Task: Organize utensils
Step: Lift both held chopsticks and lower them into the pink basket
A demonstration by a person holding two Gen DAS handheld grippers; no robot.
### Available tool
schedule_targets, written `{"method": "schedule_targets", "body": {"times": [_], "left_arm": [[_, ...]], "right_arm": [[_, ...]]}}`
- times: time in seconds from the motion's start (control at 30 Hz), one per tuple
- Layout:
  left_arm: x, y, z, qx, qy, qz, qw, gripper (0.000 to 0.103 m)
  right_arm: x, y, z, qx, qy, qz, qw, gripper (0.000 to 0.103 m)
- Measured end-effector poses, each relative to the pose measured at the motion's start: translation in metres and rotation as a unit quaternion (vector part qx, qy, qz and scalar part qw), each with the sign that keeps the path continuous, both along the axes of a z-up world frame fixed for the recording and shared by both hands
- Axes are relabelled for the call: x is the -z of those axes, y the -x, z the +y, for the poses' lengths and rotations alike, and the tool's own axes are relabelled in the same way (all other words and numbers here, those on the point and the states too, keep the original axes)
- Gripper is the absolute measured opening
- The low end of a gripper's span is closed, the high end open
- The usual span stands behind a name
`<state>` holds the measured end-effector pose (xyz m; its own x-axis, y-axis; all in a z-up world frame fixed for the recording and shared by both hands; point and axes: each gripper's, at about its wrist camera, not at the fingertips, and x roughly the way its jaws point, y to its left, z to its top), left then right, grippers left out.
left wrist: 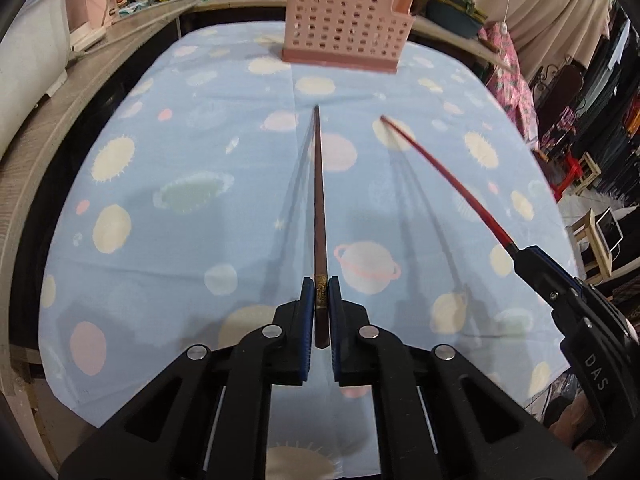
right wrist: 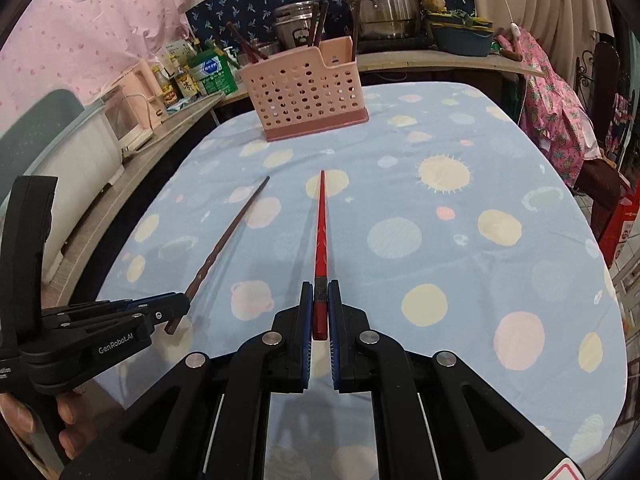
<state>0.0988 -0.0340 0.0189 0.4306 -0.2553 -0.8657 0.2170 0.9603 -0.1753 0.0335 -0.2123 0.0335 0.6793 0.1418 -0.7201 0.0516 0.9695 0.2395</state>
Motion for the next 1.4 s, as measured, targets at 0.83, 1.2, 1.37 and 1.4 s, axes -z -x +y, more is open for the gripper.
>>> {"method": "schedule_targets", "body": {"times": [0.83,1.2,1.37,1.4], "left_arm": [[-0.105,-0.065,0.018,-0.024,0.057,-0.1,0.9931,0.0],[0.013,-0.024,0.014,-0.004,0.027,0.022,0.9994,0.032],[0.039,-0.014,0.012,0.002,0.015,0.042,0.999,0.031],[0.041,-0.014,0.012,0.003,0.015,0.044,0.9989,0.031]], "right_arm": [[-0.103,-0.071,-0.045,0.039,-0.044,-0.118,0.991,0.007],[-0.102,-0.049,-0.045,0.052,-0.043,-0.118,0.991,0.007],[-0.101,-0.042,-0.045,0.054,-0.039,-0.118,0.991,0.007],[-0.1,-0.041,-0.045,0.053,-0.039,-0.117,0.991,0.007]]}}
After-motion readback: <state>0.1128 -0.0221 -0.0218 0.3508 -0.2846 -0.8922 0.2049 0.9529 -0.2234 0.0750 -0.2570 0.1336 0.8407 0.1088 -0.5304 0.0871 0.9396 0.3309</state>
